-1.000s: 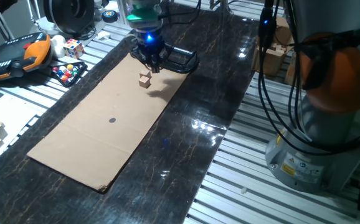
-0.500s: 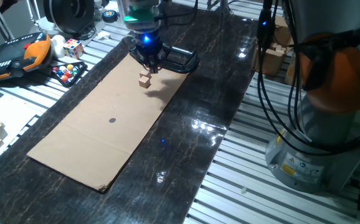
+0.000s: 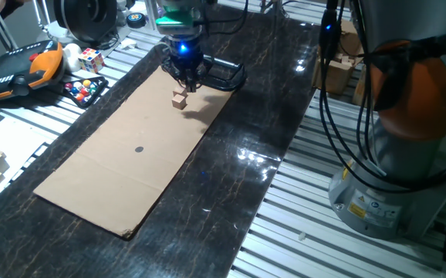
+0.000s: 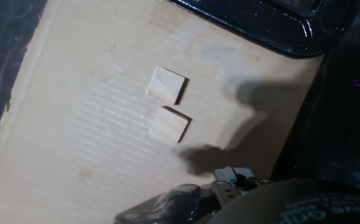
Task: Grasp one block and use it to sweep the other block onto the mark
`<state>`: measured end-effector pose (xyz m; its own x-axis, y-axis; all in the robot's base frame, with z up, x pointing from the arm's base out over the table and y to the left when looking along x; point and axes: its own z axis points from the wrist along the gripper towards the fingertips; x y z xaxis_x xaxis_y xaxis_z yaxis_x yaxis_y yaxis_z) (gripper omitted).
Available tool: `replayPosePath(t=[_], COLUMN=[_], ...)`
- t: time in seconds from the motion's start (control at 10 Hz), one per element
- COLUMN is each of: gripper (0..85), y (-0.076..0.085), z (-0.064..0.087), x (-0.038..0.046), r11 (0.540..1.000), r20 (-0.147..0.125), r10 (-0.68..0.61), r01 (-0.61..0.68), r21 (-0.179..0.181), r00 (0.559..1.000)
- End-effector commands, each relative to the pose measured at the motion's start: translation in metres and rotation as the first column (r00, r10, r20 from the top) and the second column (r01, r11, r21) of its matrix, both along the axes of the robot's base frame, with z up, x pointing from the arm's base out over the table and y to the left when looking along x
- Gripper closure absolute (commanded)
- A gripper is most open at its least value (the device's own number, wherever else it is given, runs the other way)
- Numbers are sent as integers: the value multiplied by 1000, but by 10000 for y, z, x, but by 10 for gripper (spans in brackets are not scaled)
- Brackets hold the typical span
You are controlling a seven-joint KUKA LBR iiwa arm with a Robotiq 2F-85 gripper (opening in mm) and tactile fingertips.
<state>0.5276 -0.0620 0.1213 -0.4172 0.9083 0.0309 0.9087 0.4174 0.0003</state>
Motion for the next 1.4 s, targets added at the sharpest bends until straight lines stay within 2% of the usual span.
replayPosePath(t=[0.0,0.2,0.5,0.7,1.0,1.3], gripper=[810,840,843,843,843,843], y=[2,-2,-28,-83,-168,-273], z=[-1,1,-30,-53,-93,-160], x=[0,-3,-1,11,95,215], r11=[1000,999,990,985,968,967], r20=[12,-25,2,16,12,13], r10=[-27,-39,-135,-172,-251,-255], r01=[27,39,135,172,251,254], r21=[1,6,28,19,19,26], r00=[1000,999,991,985,968,967])
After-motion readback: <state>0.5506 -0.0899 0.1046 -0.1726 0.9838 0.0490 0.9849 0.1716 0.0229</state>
